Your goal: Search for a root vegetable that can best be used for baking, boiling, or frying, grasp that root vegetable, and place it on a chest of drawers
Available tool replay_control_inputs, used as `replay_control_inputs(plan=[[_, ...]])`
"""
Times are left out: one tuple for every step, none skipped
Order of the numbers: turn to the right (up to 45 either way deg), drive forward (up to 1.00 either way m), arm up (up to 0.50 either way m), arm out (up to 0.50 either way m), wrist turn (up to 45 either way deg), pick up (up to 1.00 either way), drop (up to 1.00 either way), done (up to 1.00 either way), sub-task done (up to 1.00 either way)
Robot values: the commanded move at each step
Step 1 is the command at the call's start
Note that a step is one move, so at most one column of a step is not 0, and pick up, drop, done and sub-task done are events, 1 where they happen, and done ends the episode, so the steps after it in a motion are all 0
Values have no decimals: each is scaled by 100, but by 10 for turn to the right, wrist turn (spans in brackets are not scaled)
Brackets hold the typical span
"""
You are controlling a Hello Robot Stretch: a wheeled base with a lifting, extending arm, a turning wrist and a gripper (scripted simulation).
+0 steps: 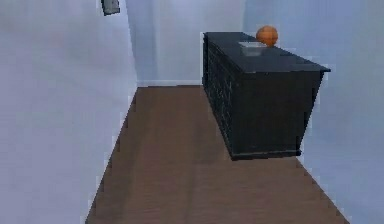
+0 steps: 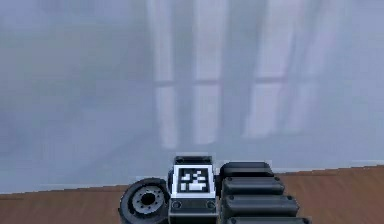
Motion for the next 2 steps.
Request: replay_control_inputs(plan=[[0, 100, 0, 0, 0, 0, 0, 0, 0], [0, 100, 0, 0, 0, 0, 0, 0, 0]])
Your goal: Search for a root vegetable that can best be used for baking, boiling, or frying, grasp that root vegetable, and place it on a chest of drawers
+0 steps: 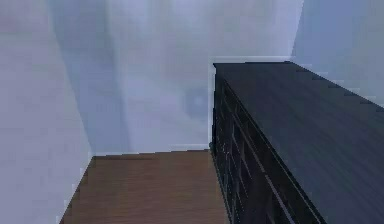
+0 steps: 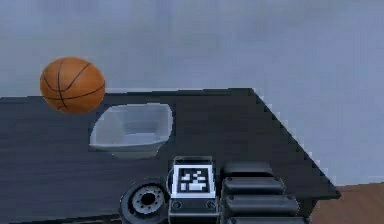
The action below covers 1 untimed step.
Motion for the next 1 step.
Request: replay_control_inputs(plan=[[0, 55, 0, 0, 0, 0, 0, 0, 0]])
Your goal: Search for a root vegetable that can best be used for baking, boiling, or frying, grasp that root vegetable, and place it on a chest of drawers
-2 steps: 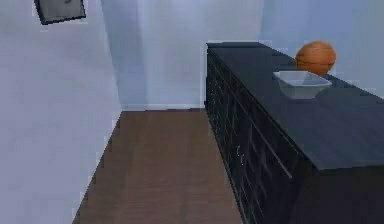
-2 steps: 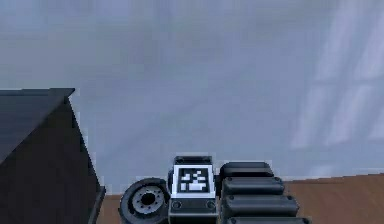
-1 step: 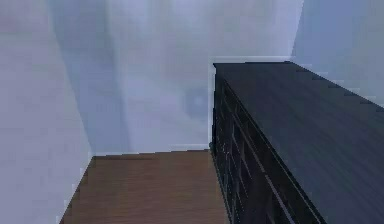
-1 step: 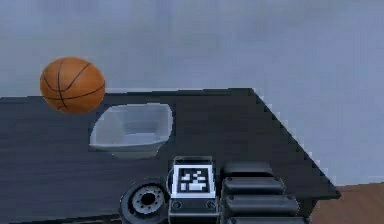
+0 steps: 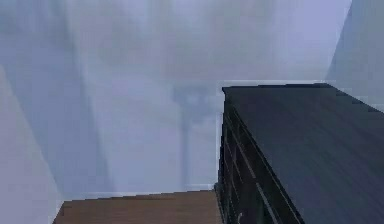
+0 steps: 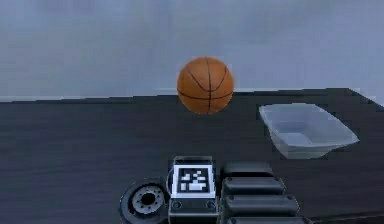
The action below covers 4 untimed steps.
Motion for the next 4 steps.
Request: replay_control_inputs(plan=[[450, 0, 0, 0, 0, 0, 0, 0, 0], [450, 0, 0, 0, 0, 0, 0, 0, 0], [450, 0, 0, 0, 0, 0, 0, 0, 0], [240, 0, 0, 0, 0, 0, 0, 0, 0]])
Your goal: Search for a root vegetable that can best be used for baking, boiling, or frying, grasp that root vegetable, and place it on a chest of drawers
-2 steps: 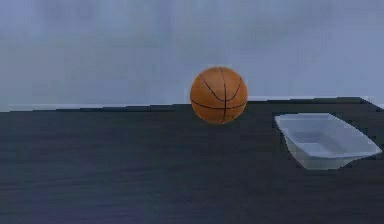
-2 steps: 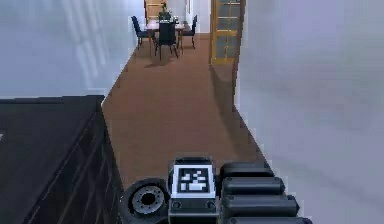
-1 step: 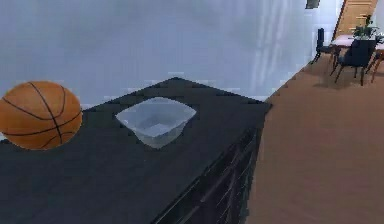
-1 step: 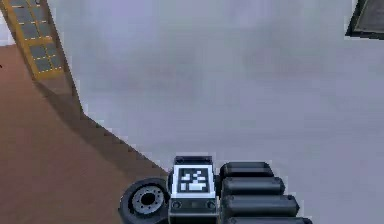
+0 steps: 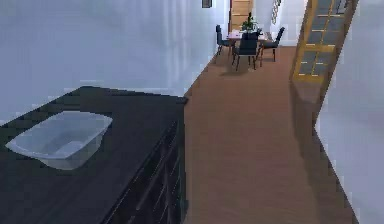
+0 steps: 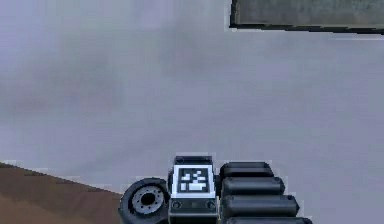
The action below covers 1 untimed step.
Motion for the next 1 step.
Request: replay_control_inputs(plan=[[-450, 0, 0, 0, 0, 0, 0, 0, 0]])
